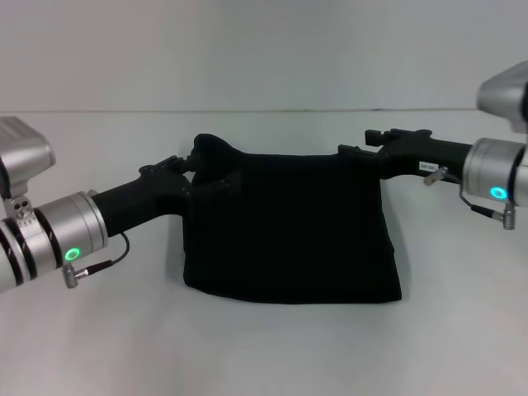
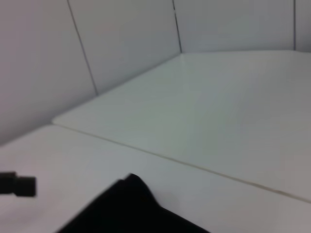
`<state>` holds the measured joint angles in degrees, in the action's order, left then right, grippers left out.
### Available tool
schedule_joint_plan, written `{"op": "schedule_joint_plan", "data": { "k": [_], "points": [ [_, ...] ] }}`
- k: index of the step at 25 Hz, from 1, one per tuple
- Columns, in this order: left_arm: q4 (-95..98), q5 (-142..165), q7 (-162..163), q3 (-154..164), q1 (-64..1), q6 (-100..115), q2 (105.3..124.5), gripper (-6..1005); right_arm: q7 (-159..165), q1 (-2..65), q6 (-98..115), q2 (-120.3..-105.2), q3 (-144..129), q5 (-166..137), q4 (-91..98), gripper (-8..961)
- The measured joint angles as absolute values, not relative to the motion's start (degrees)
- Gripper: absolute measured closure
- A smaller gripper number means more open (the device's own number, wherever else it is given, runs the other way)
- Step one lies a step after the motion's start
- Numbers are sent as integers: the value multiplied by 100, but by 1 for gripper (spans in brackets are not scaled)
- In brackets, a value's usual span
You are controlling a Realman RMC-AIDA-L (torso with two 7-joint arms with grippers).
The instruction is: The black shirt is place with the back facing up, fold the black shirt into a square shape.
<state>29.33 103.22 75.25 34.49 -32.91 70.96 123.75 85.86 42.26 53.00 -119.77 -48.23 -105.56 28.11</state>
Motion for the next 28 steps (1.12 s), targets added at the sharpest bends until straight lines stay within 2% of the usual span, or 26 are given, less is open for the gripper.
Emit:
{"op": "schedule_joint_plan", "data": {
  "k": [4, 9, 18, 23, 28],
  "points": [
    [2848, 10312, 7678, 3445, -3341, 6855, 12393, 111, 8193, 4451, 4640, -12004, -4930, -10532, 2465, 317],
    [2793, 10310, 7685, 3443, -3373, 6856, 12393, 112, 8056, 4607, 4190, -12012, -4945, -10519, 2216, 357],
    [2694, 10309, 7688, 3497, -3474, 6847, 12393, 112, 8049, 4760, 4159, -12013, -4957, -10511, 1966, 600],
    [2693, 10322, 7690, 3523, -3477, 6871, 12393, 111, 8038, 4846, 3967, -12012, -4957, -10538, 1719, 847],
    [2663, 10344, 7690, 3525, -3470, 6883, 12392, 111, 8026, 4880, 3738, -12019, -4979, -10544, 1514, 957]
  ]
}}
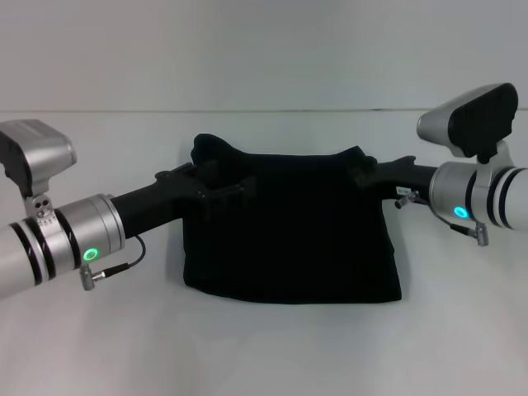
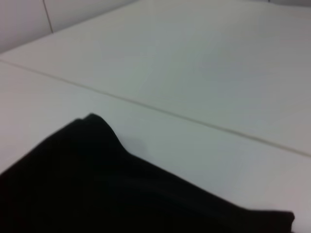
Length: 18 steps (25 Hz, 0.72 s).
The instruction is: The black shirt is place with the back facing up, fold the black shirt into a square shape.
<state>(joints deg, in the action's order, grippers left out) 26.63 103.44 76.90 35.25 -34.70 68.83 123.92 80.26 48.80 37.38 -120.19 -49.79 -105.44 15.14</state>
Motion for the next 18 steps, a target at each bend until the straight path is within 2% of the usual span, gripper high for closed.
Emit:
{"op": "schedule_joint_plan", "data": {
  "k": [18],
  "points": [
    [2651, 10363, 7683, 3542, -3462, 6883, 12386, 111, 7922, 4770, 3858, -12018, -5107, -10371, 1464, 953]
  ]
}}
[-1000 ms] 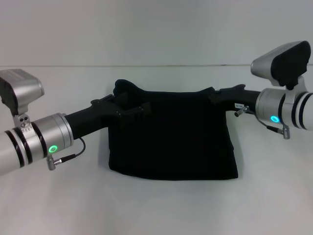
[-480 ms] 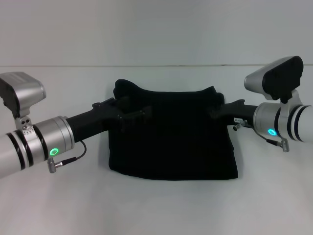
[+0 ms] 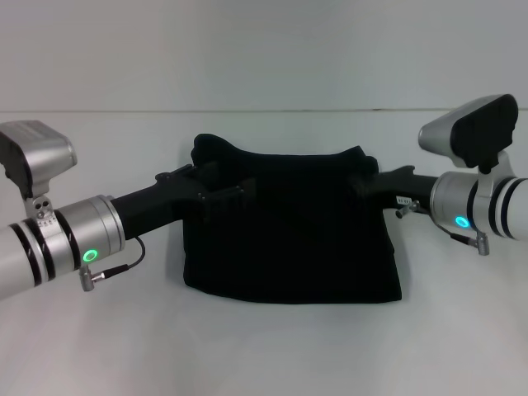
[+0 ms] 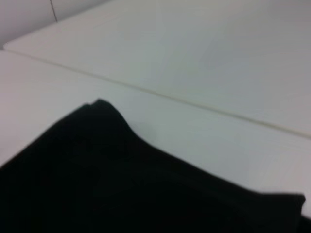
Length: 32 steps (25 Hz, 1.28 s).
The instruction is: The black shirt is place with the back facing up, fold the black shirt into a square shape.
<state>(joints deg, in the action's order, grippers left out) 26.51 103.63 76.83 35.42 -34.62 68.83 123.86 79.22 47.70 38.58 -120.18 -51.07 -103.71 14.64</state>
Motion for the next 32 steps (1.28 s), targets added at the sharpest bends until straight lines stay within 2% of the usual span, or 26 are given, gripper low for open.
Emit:
{"op": "schedule_joint_plan", "data": {
  "k": [6, 15, 26, 32],
  "points": [
    [2666, 10363, 7690, 3542, -3453, 6898, 12384, 112, 7749, 4619, 4150, -11979, -5105, -9773, 1730, 953],
    [2647, 10362, 7690, 3547, -3448, 6908, 12391, 112, 8488, 4732, 3583, -11969, -5418, -9819, 1684, 954],
    [2652, 10370, 7690, 3753, -3465, 6908, 12393, 112, 9060, 4817, 3109, -11996, -6073, -9817, 1475, 953],
    [2686, 10371, 7697, 3753, -3471, 6910, 12387, 111, 8821, 4651, 3203, -12015, -6025, -9737, 1652, 954]
  ]
}}
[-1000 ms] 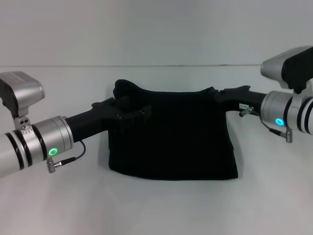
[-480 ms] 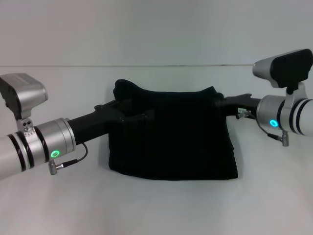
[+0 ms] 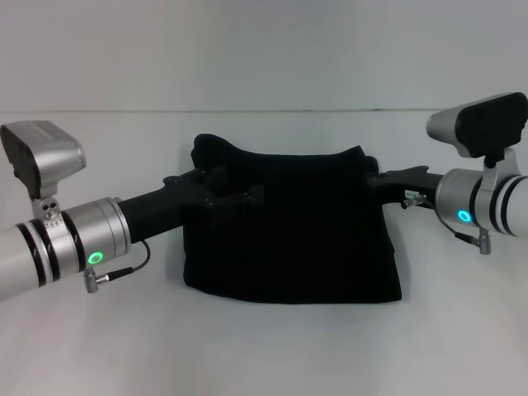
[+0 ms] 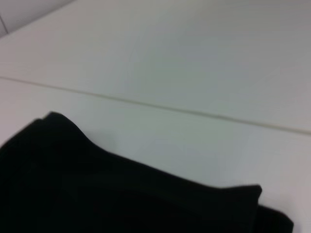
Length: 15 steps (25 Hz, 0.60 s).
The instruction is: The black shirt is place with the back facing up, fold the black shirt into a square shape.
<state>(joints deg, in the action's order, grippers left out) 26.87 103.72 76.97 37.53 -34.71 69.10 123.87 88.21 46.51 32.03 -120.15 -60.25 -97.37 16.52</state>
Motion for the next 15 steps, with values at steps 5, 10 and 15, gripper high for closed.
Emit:
{"op": "schedule_joint_plan", "data": {
  "k": [5, 10, 15],
  "points": [
    [2798, 10372, 7918, 3754, -3472, 7014, 12355, 111, 8400, 4321, 3671, -12010, -6017, -9203, 1936, 954],
    [3049, 10455, 8328, 3747, -3448, 7429, 12249, 111, 8173, 3908, 4404, -11928, -6004, -8739, 2192, 953],
    [3350, 10553, 8628, 3741, -3406, 7913, 12130, 112, 8172, 3560, 5504, -11820, -6032, -8792, 2451, 887]
  ]
}}
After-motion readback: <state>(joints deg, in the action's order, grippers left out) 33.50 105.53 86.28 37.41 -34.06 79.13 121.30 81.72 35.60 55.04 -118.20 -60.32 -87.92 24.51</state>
